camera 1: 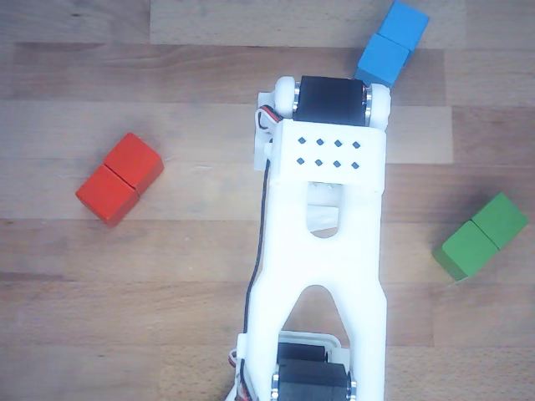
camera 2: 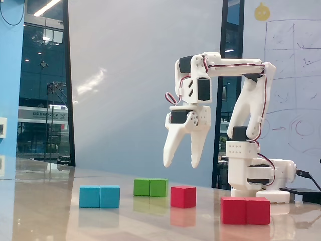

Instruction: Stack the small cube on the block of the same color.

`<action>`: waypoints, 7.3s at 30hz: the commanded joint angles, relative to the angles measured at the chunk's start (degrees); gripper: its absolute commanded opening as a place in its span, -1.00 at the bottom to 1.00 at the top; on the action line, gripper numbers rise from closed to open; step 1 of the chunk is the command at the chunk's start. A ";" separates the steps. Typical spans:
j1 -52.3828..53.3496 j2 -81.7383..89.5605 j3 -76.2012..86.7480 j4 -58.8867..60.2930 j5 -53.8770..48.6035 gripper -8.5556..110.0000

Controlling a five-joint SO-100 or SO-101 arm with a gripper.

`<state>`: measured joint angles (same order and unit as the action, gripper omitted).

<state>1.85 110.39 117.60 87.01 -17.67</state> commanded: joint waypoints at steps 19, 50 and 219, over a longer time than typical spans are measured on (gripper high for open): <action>0.00 -5.36 9.84 -13.80 0.09 -0.26; 0.18 -5.54 14.24 -19.51 -0.26 -0.56; -41.84 -5.89 -3.16 -20.13 -6.42 -0.68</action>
<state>-39.29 103.18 117.51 67.24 -23.91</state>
